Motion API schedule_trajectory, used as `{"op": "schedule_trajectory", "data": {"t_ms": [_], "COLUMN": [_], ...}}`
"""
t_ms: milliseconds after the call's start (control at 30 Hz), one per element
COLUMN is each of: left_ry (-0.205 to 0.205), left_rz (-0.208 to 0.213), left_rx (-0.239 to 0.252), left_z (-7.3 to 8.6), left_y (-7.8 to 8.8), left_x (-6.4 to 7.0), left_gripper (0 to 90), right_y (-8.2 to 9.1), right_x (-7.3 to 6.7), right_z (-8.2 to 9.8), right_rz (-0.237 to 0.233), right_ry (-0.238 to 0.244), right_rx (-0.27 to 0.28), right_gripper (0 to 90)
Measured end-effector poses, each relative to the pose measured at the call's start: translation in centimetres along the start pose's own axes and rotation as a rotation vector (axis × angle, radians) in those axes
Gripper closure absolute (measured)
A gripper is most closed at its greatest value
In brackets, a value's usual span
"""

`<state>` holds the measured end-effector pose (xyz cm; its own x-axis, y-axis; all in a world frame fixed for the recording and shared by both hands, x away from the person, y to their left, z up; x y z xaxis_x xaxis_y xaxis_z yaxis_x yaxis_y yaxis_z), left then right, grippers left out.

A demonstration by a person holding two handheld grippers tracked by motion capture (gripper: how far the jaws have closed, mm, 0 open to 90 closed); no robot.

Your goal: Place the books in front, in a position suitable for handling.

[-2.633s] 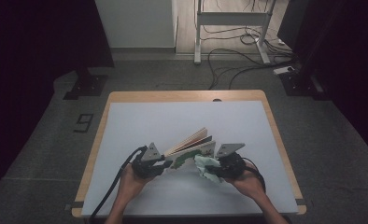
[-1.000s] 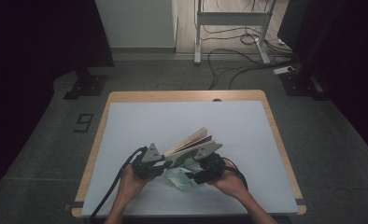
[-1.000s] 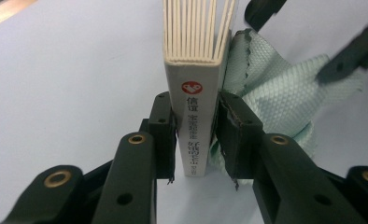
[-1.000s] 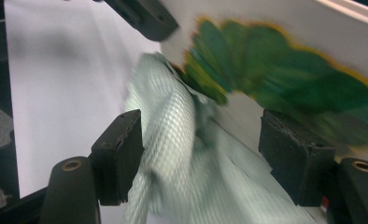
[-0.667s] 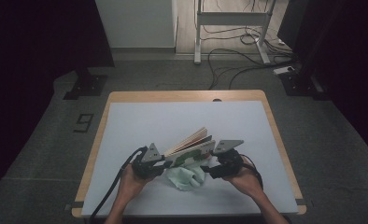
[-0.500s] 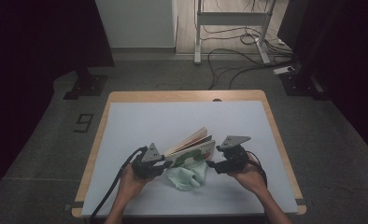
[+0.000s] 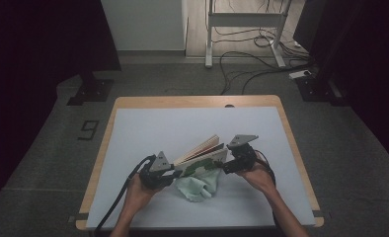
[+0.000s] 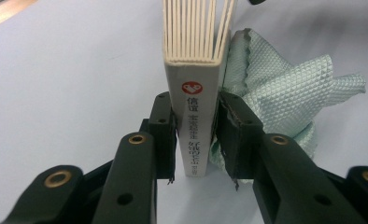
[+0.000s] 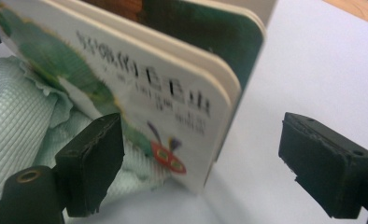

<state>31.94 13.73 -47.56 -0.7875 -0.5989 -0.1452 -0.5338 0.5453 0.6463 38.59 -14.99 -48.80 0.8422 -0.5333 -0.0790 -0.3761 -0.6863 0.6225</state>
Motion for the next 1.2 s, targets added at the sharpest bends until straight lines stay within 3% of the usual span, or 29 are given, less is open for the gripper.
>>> {"op": "schedule_trajectory", "data": {"t_ms": [333, 567, 800, 1033, 1200], "left_ry": [-0.004, 0.005, 0.002, 0.012, 0.023], "left_rz": [-0.008, 0.000, -0.016, -0.023, -0.036], "left_rx": [-0.008, -0.014, -0.008, -0.010, -0.013], "left_z": [0.0, 0.1, 0.0, 0.0, -0.1], "left_y": [0.0, -0.2, -0.3, -0.4, -0.4], "left_x": [0.0, -0.1, 0.1, -0.3, -0.6], "left_gripper": [68.8, 69.0, 69.4, 69.9, 68.5], "right_y": [-1.1, -1.0, -0.3, 0.2, 0.6], "right_x": [0.1, 0.4, 0.1, -0.2, -0.5], "right_z": [-1.8, -2.2, -1.9, -1.7, -1.5], "right_rz": [-0.097, -0.121, -0.115, -0.083, -0.071], "right_ry": [0.042, 0.049, 0.048, 0.039, 0.033], "right_rx": [0.037, 0.038, 0.064, 0.054, 0.053], "right_gripper": [13.0, 16.1, 23.8, 35.0, 37.6]}}
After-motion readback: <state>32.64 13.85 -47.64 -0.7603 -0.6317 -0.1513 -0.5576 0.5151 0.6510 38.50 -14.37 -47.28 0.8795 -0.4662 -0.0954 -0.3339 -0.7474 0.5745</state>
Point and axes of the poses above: each handheld gripper's, and its own axes: y roughly backward along the jaws, z roughly out of its underside, x roughly to its right, the point moved 2 cm from there along -y, roughly forward along the jaws, and after that the axes turned 6 degrees about -z, right-handed, at the moved point
